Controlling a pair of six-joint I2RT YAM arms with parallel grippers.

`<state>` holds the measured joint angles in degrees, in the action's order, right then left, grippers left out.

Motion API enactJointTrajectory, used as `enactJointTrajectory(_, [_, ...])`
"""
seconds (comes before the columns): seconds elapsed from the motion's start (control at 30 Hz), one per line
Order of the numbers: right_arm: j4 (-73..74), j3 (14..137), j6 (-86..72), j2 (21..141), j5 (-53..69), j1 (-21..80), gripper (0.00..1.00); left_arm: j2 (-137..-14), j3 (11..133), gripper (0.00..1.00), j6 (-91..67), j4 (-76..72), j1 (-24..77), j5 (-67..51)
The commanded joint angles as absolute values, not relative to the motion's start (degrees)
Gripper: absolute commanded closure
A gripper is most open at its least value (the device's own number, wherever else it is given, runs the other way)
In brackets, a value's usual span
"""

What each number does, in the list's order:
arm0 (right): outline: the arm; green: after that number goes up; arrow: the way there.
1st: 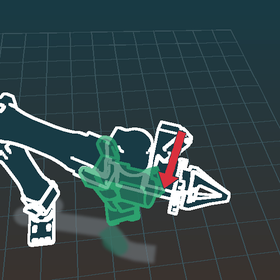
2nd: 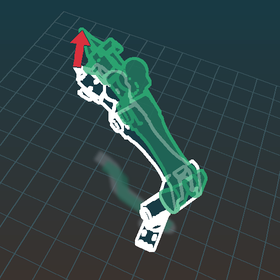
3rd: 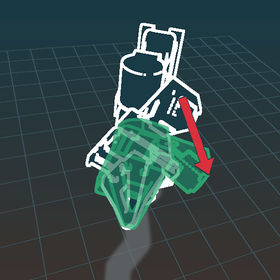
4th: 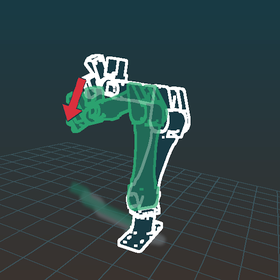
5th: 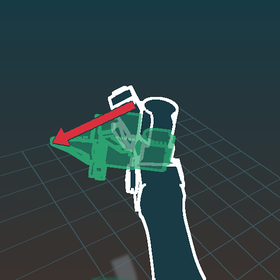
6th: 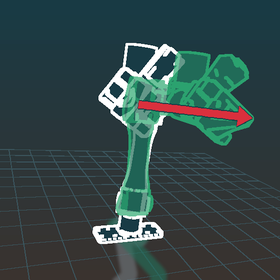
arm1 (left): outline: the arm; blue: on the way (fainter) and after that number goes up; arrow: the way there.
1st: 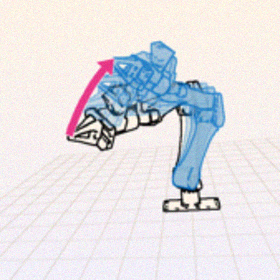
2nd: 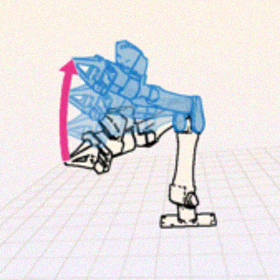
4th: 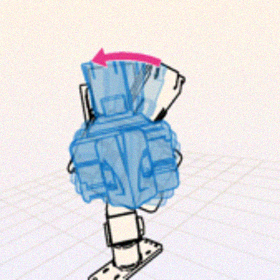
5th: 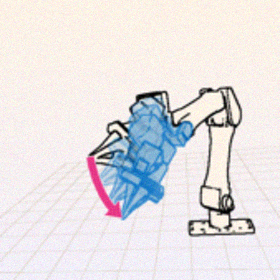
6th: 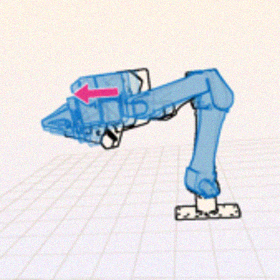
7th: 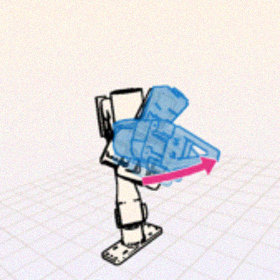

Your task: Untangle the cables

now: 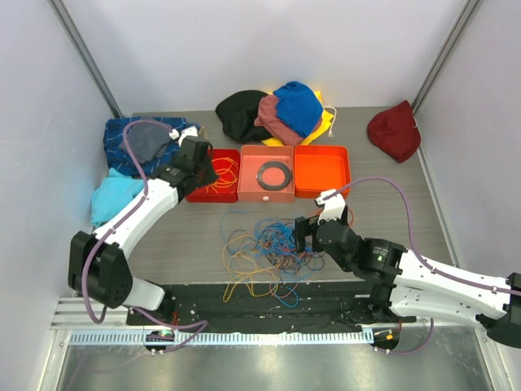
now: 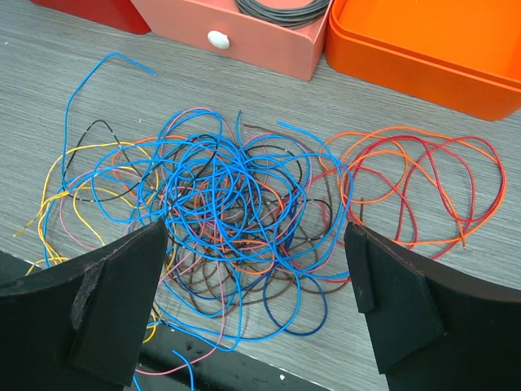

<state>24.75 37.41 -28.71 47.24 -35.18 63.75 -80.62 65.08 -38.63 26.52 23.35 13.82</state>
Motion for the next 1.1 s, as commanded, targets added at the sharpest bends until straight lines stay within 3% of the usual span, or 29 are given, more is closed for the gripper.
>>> enactJointTrajectory(0.0, [23.1, 36.7, -29.9, 44.7, -36.1, 63.7, 0.00, -83.9, 67.9, 1.00, -41.2, 29.4, 23.6, 7.2])
enactJointTrajectory(0.43, [23.5, 35.8, -29.8, 43.7, -36.7, 63.8, 0.00, -76.0, 64.2, 1.00, -42.8, 38.6, 24.3, 12.7])
enactJointTrajectory(0.73, [22.1, 34.6, -29.9, 43.9, -36.6, 63.8, 0.00, -72.3, 58.3, 1.00, -45.6, 39.7, 24.3, 8.6])
enactJointTrajectory(0.9, [22.1, 34.6, -29.7, 44.0, -36.6, 63.7, 0.00, -71.5, 58.4, 1.00, -45.6, 40.0, 24.3, 8.8])
enactJointTrajectory(1.07, [21.6, 34.7, -29.7, 44.4, -36.3, 63.8, 0.00, -74.3, 64.0, 1.00, -42.7, 38.6, 24.1, 16.2])
